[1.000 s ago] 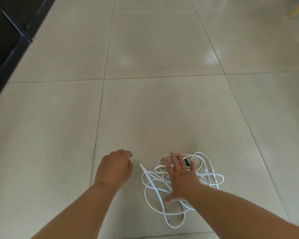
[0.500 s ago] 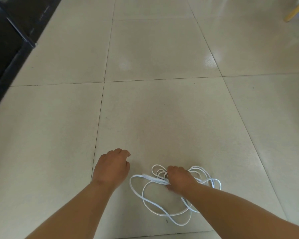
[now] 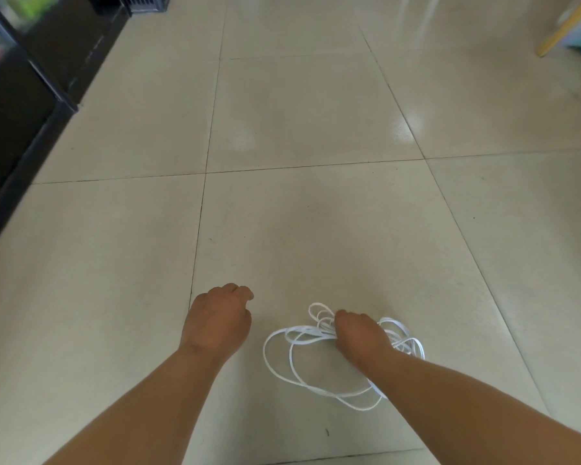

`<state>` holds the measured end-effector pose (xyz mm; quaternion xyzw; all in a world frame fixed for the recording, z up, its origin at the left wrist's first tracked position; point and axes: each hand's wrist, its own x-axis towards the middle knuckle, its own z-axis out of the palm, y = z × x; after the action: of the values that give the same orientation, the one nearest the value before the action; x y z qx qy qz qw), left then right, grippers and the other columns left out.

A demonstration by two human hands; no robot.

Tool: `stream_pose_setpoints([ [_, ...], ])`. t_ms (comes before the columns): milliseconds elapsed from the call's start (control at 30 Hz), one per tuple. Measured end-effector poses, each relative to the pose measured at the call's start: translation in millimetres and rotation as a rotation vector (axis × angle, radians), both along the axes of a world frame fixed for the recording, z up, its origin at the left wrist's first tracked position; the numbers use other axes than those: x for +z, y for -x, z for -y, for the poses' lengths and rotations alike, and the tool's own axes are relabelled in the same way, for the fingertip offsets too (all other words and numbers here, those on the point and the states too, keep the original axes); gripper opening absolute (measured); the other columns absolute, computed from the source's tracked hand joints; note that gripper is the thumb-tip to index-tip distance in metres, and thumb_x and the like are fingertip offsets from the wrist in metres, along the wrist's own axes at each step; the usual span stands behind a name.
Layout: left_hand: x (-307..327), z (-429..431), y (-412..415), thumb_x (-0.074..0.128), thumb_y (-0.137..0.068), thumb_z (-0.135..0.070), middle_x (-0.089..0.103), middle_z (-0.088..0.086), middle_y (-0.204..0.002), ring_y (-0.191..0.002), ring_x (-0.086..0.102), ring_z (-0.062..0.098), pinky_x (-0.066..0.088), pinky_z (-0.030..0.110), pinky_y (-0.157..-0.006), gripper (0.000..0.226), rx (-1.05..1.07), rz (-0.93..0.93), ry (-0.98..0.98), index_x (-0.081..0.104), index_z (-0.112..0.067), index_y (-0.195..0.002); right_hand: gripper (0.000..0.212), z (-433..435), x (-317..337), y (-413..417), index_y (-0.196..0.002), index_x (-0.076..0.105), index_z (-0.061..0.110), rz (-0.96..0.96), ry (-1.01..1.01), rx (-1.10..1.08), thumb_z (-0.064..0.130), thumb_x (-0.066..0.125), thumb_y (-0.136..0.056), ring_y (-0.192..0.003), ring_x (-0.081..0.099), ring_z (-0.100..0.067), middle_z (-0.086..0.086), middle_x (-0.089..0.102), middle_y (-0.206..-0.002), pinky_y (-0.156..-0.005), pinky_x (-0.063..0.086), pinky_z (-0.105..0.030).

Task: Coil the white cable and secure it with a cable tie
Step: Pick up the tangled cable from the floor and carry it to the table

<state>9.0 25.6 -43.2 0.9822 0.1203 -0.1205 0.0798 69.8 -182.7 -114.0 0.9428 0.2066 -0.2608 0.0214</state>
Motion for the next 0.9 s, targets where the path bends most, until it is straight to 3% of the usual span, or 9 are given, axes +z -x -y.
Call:
stream_pose_setpoints([
  [200,48,-5,-31,0.038,-0.094,-0.023,0.062,-0.002,-0.118,-0.104,0.057,0.019,0.039,0.031,-0.092,0.033,-0.042,0.145,-0.028,0.056,-0.020,-0.121,0.022,-6,65,-41,-0.108,0.052,0.005,0.179,-0.021,-0.005,0.001,0.041,-0.089,-0.103,0.060,-0.031,-0.013,0.065,-0.108,-0.083,0.047,-0.036],
  [367,145,-9,-59,0.036,-0.095,-0.025,0.062,-0.002,-0.116,-0.102,0.057,0.020,0.038,0.030,-0.089,0.032,-0.106,0.218,-0.083,0.055,-0.020,-0.120,0.012,-10,182,-67,-0.099,0.051,0.012,0.346,0.007,-0.015,0.008,0.046,-0.088,-0.097,0.063,-0.028,-0.006,0.067,-0.100,-0.084,0.041,-0.033],
  [467,232,-7,-72,0.036,-0.094,-0.024,0.062,-0.001,-0.116,-0.103,0.057,0.022,0.039,0.032,-0.089,0.032,-0.130,0.236,-0.084,0.056,-0.019,-0.120,0.011,-10,275,-74,-0.086,0.042,0.017,0.399,0.025,-0.029,0.008,0.048,-0.085,-0.089,0.065,-0.025,-0.002,0.068,-0.091,-0.097,0.032,-0.034],
  [533,298,-6,-80,0.036,-0.095,-0.024,0.062,-0.001,-0.116,-0.103,0.057,0.022,0.039,0.032,-0.089,0.033,-0.163,0.253,-0.091,0.056,-0.019,-0.120,0.012,-10,342,-79,-0.092,0.049,0.015,0.413,0.020,-0.039,0.006,0.047,-0.084,-0.092,0.065,-0.025,-0.002,0.068,-0.092,-0.104,0.029,-0.034],
  [667,443,-7,-93,0.035,-0.094,-0.023,0.063,0.001,-0.112,-0.099,0.058,0.024,0.043,0.034,-0.085,0.032,-0.196,0.302,-0.095,0.057,-0.017,-0.118,0.019,-11,486,-85,-0.103,0.052,0.009,0.365,0.037,-0.044,0.004,0.047,-0.086,-0.096,0.064,-0.028,-0.008,0.067,-0.102,-0.075,0.042,-0.031],
  [900,683,-6,-126,0.034,-0.094,-0.024,0.059,0.004,-0.104,-0.094,0.055,0.025,0.044,0.034,-0.077,0.029,-0.210,0.402,-0.104,0.058,-0.014,-0.109,0.020,-2,718,-100,-0.108,0.051,0.008,0.384,-0.022,-0.175,0.006,0.045,-0.089,-0.101,0.061,-0.030,-0.009,0.065,-0.108,-0.077,0.043,-0.032],
])
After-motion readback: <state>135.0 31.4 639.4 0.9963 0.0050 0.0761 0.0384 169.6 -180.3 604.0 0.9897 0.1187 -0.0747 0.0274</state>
